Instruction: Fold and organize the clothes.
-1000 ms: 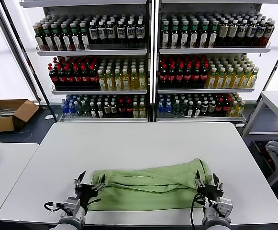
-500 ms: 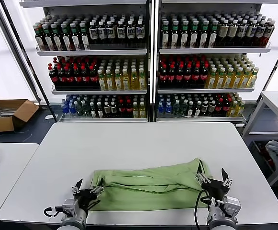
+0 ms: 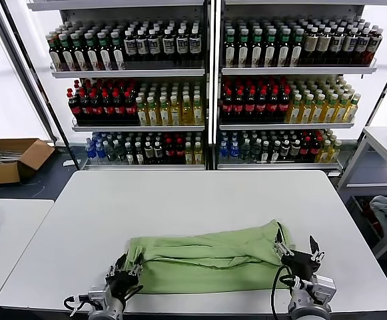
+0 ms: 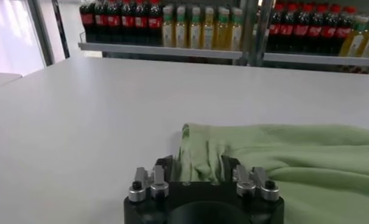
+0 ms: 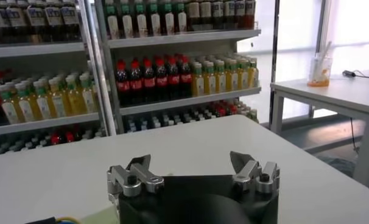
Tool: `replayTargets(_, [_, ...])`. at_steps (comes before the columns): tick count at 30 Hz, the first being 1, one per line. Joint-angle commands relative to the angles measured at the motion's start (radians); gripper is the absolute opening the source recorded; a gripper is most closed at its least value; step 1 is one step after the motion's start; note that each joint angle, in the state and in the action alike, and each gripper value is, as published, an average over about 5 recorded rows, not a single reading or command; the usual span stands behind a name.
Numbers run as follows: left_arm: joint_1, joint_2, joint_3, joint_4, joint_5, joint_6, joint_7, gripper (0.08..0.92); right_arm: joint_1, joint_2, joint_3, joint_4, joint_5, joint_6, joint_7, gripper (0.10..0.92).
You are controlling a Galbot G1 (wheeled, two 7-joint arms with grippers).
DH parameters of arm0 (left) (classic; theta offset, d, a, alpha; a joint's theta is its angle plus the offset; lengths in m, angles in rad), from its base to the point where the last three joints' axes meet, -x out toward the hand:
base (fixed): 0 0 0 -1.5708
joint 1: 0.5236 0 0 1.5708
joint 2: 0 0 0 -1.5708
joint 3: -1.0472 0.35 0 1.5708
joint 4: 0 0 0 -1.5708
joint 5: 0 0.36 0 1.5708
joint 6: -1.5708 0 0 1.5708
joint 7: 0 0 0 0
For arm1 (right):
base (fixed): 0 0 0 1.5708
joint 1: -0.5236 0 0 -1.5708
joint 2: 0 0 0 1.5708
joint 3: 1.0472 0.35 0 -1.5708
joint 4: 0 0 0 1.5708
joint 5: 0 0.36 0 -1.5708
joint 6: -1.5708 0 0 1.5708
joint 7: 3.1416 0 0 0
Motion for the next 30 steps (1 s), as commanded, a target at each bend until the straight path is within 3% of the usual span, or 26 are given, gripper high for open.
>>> replayTargets(1, [0.013,-0.01,0.001,0.03,0.005,0.002,0.037,0.458,0.001,-0.003,0.005,0.005,0.002,0.0,0.002,0.823])
replayTargets(7, [0.005,0.018,-0.041,0.034,0.008,-0.04,0.046,0.285,0.016,-0.007,0.013,-0.008,0.006,-0.003,0.007,0.823])
replayTargets(11, [-0.011,0.085,-0.128,0.022,0.001,-0.076,0.042,0.173,0.037,-0.007,0.01,-0.012,0.008,-0.013,0.009,0.823])
replayTargets(16, [-0.029,0.291,-0.385,0.036,-0.093,-0.086,0.045,0.102,0.071,-0.006,0.006,-0.019,0.012,-0.03,0.012,0.823])
replayTargets(21, [-0.027,0.56,-0.67,0.171,-0.205,-0.081,0.063,0.102,0.087,-0.005,0.0,-0.024,0.013,-0.035,0.012,0.823])
replayTargets(24, [-0.025,0.65,-0.745,0.247,-0.215,-0.075,0.079,0.102,0.091,-0.003,-0.003,-0.026,0.012,-0.036,0.014,0.823])
replayTargets(27, [-0.023,0.657,-0.721,0.223,-0.209,-0.064,0.086,0.102,0.092,0.003,-0.005,-0.025,0.009,-0.038,0.015,0.823])
replayTargets(30, [-0.02,0.585,-0.634,0.129,-0.192,-0.046,0.085,0.102,0.081,0.011,-0.004,-0.019,0.004,-0.037,0.015,0.823])
